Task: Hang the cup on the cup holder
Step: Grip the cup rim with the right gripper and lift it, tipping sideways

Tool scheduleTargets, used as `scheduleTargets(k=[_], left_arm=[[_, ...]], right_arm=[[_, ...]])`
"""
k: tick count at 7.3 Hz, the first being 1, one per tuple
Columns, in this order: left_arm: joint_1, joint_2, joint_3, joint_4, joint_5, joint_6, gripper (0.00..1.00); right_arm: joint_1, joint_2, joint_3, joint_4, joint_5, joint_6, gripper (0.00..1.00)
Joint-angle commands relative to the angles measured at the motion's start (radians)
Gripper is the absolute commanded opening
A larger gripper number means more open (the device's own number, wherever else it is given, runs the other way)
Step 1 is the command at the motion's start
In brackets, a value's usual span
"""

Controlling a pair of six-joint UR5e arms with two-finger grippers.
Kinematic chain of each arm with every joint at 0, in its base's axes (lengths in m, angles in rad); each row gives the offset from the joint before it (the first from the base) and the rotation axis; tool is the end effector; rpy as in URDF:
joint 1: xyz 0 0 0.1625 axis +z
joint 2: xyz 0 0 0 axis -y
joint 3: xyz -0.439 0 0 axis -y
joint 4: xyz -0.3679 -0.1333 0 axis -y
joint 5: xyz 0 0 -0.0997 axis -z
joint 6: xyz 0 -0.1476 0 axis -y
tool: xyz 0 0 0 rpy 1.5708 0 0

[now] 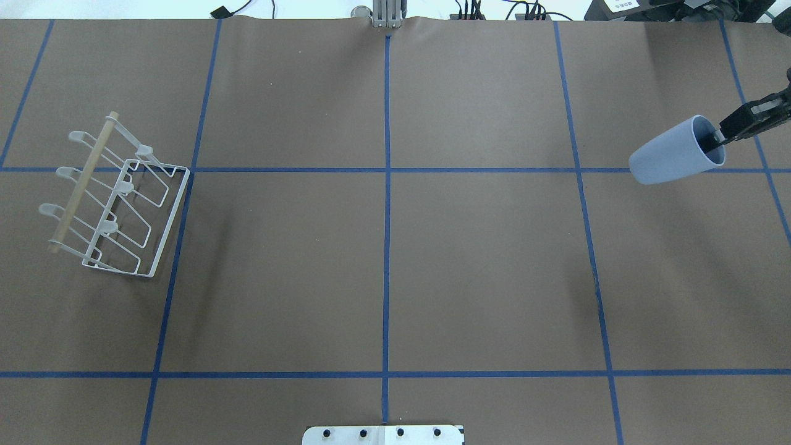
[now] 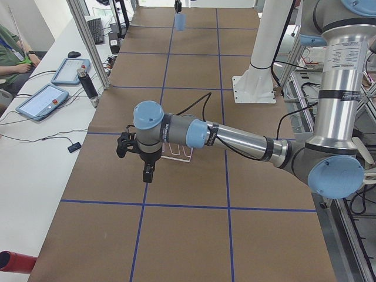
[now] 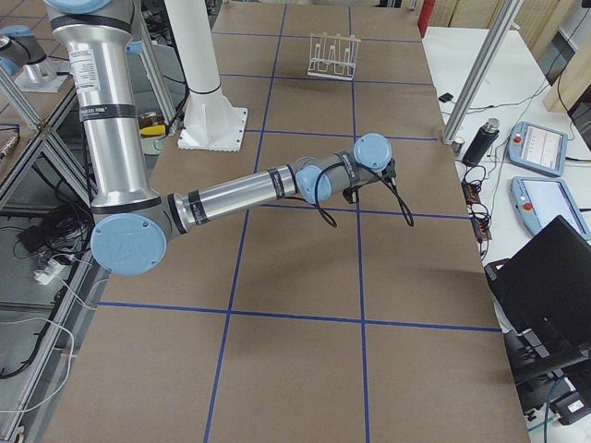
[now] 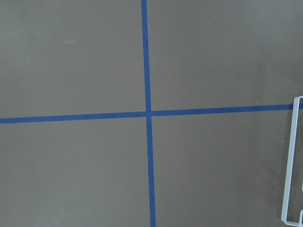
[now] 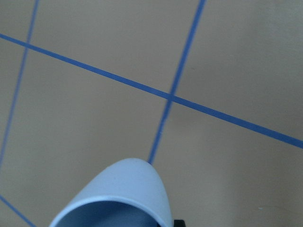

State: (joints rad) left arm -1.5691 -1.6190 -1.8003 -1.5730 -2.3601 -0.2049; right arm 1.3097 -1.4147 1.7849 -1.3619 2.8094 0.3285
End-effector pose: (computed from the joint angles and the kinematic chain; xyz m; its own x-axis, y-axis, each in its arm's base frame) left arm -0.0277 -0.4995 0.5725 0.6896 -0.0024 -0.7242 0.1417 0.9811 0.1317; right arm -0.1405 -0.5017 0.4488 0.2415 -0.2919 0.9255 0.1459 0.9538 0.2627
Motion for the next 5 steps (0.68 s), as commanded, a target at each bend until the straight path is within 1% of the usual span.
scheduleTargets(k=[1, 2, 3, 4, 5], left_arm=[[0.029, -0.001, -0.039, -0.314, -0.054, -0.359, 0.98], [0.069, 0.001, -0.037, -0.485, -0.065, -0.557, 0.98], [0.133, -0.002, -0.036, -0.644, -0.068, -0.755, 0.98], [0.221, -0.009, -0.034, -0.788, -0.058, -0.959, 0.98], [0.257, -0.044, -0.030, -0.906, -0.056, -1.125, 0.98]], right_arm=[[-0.004, 0.092, 0.019, 0.230, 0.028, 0.372, 0.00], [-0.004, 0.129, 0.028, 0.286, -0.002, 0.491, 0.00], [-0.009, 0.149, 0.036, 0.347, -0.031, 0.568, 0.00], [-0.032, 0.184, 0.050, 0.406, -0.036, 0.706, 0.00], [-0.067, 0.204, 0.077, 0.485, -0.095, 0.834, 0.00]])
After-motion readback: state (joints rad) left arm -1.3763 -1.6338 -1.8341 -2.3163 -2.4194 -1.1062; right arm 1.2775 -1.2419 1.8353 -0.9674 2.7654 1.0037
